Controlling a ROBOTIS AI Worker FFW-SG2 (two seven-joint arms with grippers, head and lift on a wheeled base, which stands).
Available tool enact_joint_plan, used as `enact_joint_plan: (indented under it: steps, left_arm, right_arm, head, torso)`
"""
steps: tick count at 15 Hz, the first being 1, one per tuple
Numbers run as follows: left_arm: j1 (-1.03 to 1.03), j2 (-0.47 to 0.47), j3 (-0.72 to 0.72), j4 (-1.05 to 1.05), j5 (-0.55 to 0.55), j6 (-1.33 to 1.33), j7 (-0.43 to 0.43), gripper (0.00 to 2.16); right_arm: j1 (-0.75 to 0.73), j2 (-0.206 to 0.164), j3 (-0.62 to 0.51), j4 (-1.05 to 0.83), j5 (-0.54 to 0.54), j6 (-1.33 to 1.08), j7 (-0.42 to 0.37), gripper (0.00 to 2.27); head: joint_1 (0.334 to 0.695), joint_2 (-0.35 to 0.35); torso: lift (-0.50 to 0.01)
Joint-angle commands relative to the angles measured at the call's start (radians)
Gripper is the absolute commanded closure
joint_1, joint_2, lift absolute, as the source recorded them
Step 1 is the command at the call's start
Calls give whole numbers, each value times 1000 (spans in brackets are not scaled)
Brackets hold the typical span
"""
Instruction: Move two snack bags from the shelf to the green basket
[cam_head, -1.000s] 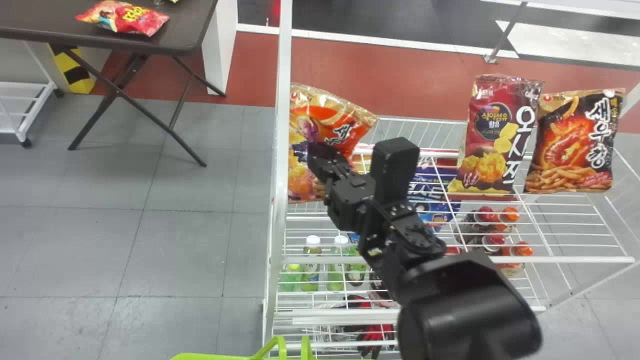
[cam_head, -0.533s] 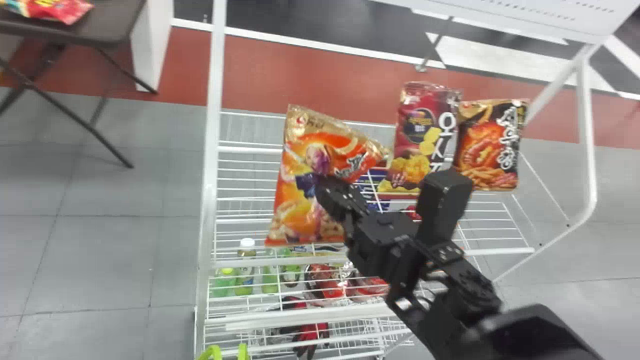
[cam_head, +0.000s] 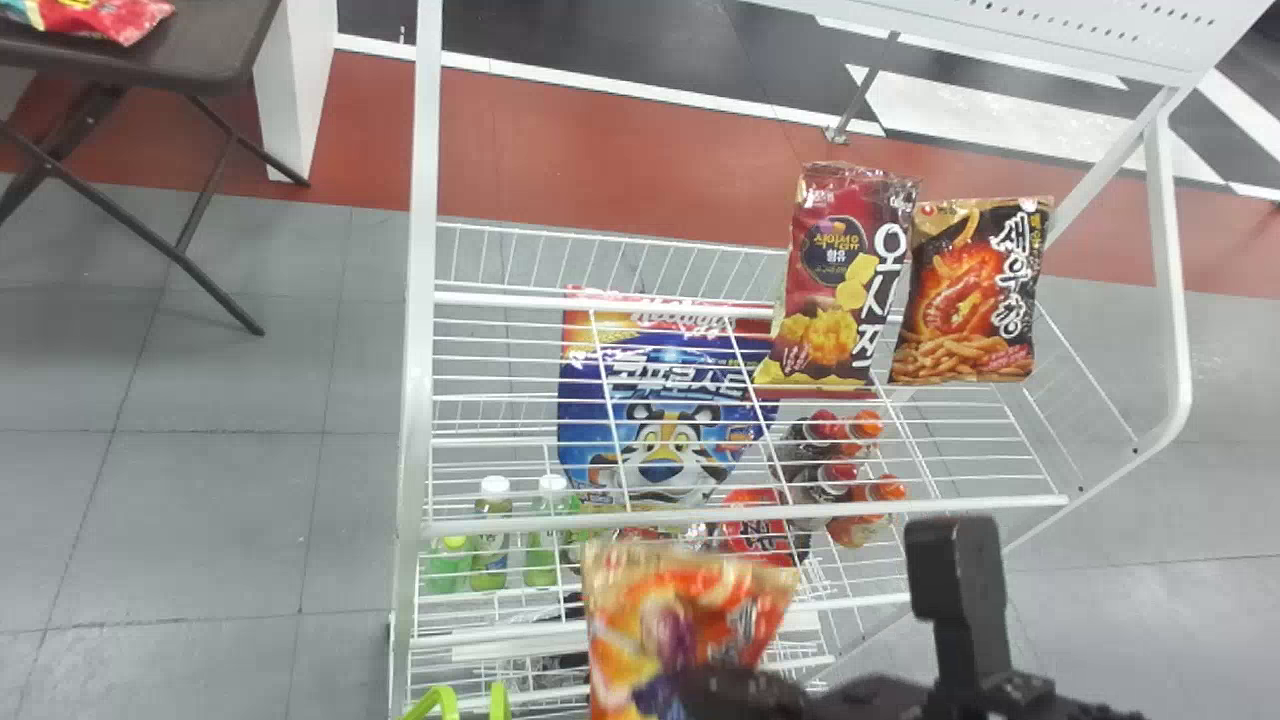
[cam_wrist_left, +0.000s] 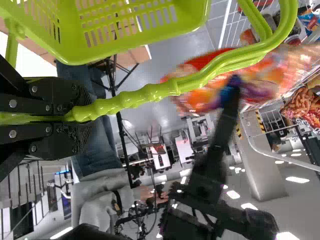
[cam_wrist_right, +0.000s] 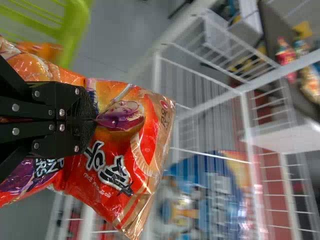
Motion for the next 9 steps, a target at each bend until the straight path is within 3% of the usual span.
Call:
enact_joint_plan:
  steps: [1,9]
  left_arm:
    - [2,-1,-2,-3,-5,0,1,2148]
    - [3,-1,-45,-9,-35,0,13,2148]
  right_arm:
    - [5,-1,13,-7,-10,64,4,2250]
    - [15,-24,243,89,13,64,-5,2253]
  head:
    - [695,-350]
    - [695,-350]
  torso:
    - [-16]
    - [-16]
